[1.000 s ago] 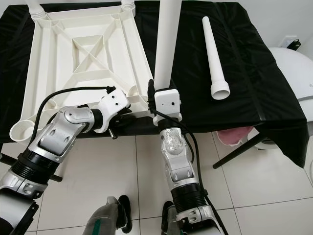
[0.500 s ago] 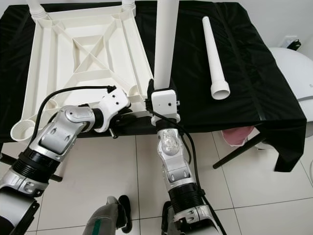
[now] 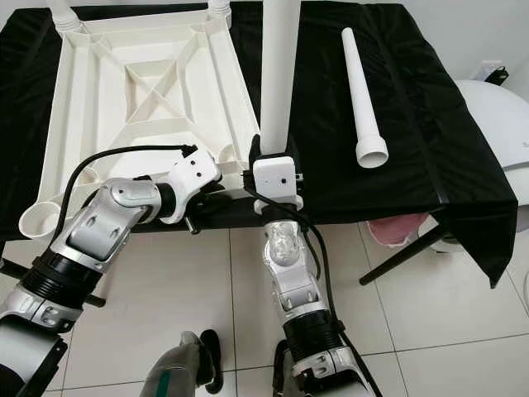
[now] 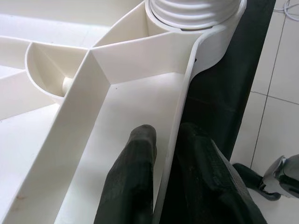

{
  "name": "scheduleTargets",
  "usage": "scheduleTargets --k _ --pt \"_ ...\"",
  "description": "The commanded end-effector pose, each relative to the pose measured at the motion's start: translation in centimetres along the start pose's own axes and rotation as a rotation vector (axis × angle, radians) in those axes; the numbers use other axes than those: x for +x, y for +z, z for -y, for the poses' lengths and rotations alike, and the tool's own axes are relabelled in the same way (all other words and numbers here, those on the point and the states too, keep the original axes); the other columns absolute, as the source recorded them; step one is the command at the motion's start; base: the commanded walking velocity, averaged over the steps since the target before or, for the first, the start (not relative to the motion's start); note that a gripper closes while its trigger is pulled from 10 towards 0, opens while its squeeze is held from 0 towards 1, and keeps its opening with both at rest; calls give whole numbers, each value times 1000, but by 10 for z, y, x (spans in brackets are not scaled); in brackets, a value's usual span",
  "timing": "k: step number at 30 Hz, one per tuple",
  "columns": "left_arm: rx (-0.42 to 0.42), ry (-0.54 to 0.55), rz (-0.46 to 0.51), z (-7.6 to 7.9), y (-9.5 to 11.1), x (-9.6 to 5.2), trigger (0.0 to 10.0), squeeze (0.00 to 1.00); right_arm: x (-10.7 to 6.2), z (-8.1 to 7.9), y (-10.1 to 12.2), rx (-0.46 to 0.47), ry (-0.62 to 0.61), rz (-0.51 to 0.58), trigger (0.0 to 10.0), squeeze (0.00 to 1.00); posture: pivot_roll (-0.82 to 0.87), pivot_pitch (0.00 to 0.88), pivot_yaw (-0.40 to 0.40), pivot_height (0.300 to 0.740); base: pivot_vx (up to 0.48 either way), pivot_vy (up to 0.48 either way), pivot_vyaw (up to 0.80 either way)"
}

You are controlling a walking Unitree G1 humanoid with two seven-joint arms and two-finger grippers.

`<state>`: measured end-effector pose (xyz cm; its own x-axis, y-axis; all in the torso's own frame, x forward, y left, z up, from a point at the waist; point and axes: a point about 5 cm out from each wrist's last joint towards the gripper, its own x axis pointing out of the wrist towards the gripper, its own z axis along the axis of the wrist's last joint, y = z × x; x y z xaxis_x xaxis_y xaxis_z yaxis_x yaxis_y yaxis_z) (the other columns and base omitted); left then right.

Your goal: Building children table

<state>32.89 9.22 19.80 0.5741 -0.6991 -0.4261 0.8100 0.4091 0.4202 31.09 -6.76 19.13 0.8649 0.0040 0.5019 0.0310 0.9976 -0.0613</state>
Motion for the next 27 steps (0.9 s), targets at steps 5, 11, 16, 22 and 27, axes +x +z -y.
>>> scheduleTargets --k 5,11,16,22,27 --pt "93 17 85 -9 27 -9 10000 0 -14 13 -33 -52 -104 -170 10000 0 -55 208 -7 740 0 0 0" --pt "92 18 85 -9 27 -9 10000 0 -13 11 -36 -64 -135 -186 10000 0 -52 206 -8 740 0 0 0" --pt "92 19 84 -10 27 -10 10000 0 -13 10 -38 -72 -153 -195 10000 0 -52 206 -8 740 0 0 0" --pt "91 21 85 -10 27 -10 10000 0 -14 9 -42 -54 -172 -215 10000 0 -51 209 -9 740 0 0 0" --pt "92 20 84 -10 27 -10 10000 0 -15 13 -44 -26 -187 -229 10000 0 -54 213 -7 740 0 0 0"
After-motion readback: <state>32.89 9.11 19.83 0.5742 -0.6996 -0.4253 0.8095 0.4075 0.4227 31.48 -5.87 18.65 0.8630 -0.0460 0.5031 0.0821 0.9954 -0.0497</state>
